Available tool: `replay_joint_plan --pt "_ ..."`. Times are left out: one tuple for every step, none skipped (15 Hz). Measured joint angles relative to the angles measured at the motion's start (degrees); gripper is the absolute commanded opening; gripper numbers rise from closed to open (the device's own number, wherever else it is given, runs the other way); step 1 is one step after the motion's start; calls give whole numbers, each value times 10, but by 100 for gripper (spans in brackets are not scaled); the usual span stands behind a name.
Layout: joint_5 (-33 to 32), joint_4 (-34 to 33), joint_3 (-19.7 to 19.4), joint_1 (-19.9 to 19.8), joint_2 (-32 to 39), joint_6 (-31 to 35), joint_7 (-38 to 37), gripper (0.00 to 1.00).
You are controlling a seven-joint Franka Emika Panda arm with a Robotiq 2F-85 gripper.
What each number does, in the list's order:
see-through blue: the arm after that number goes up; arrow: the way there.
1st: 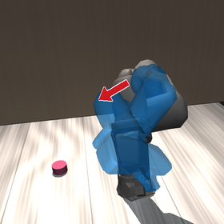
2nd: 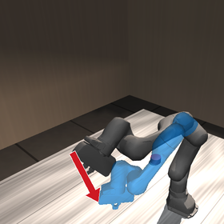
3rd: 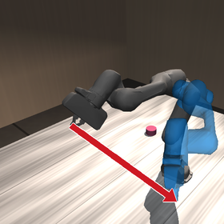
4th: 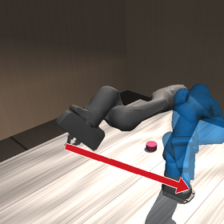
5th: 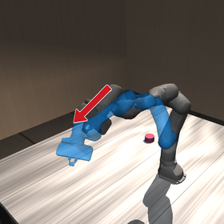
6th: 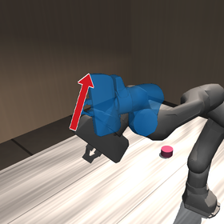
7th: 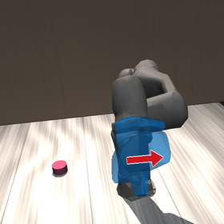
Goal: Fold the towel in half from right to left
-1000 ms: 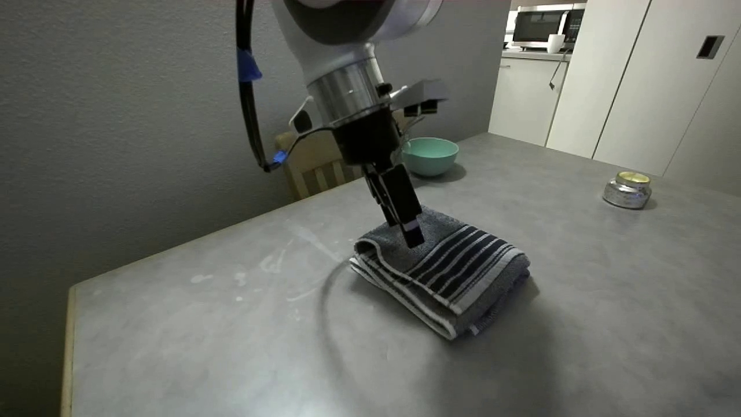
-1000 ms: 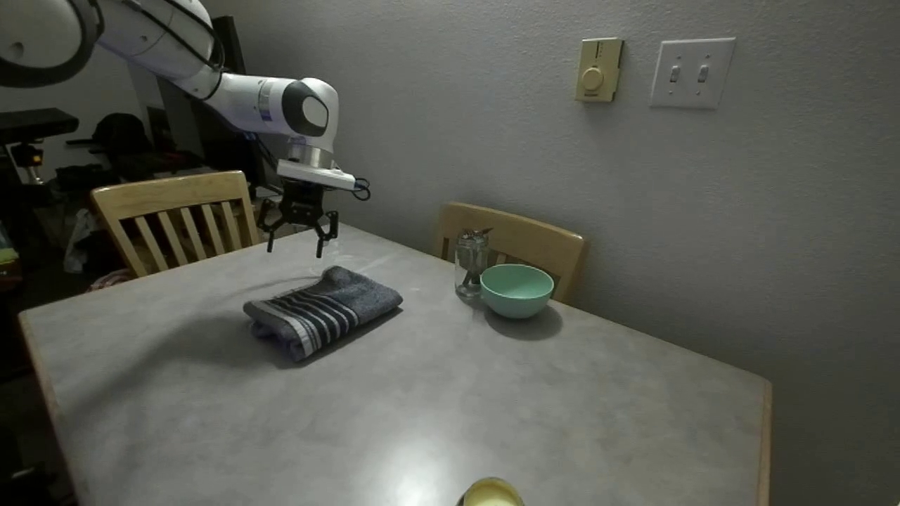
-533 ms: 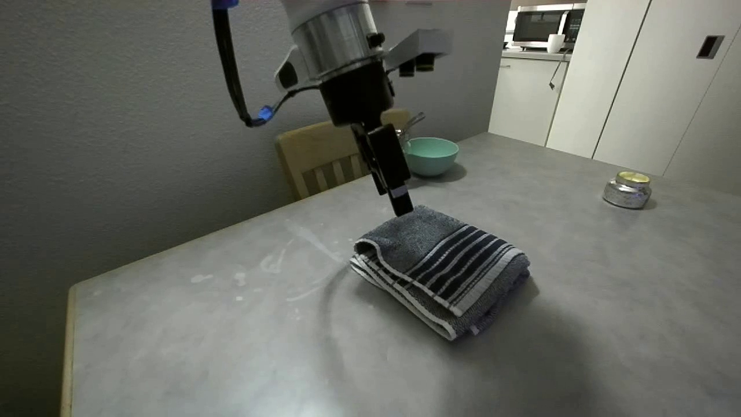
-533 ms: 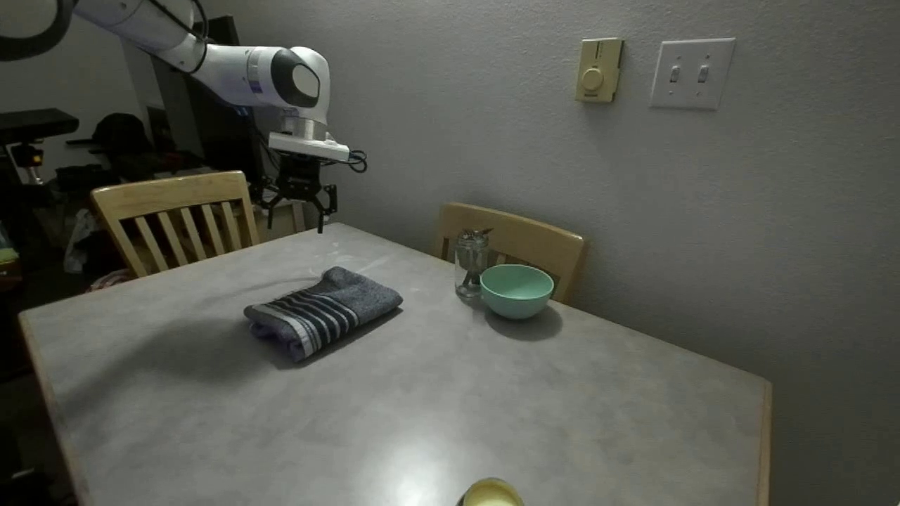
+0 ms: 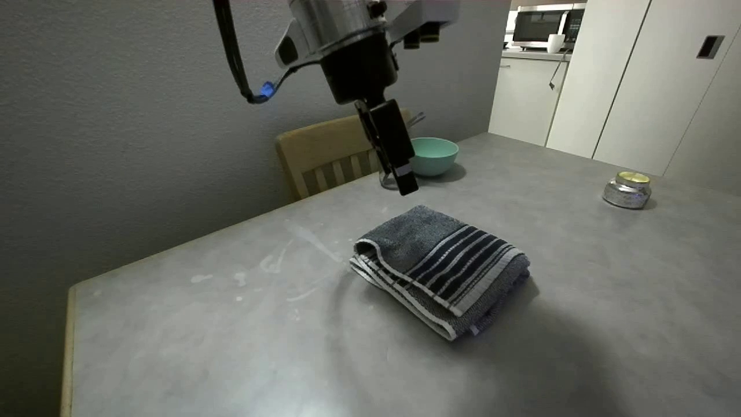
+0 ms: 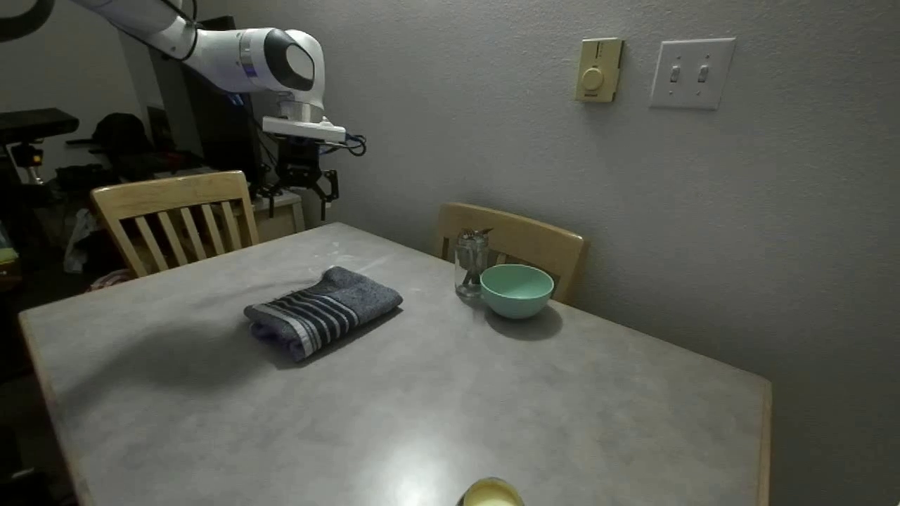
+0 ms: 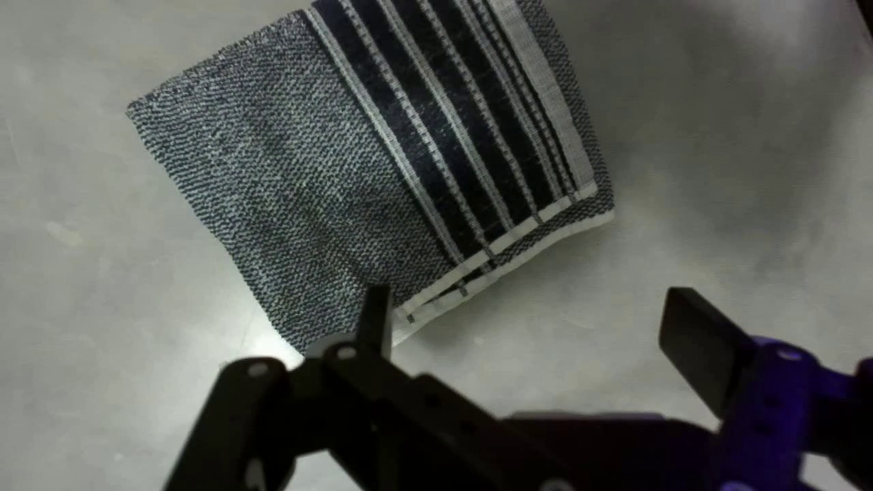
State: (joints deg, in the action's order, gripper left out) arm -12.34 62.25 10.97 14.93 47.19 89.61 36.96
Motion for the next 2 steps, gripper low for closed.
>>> replay_joint_plan --pt "0 0 0 0 0 0 0 100" --pt "0 0 0 0 0 0 0 100"
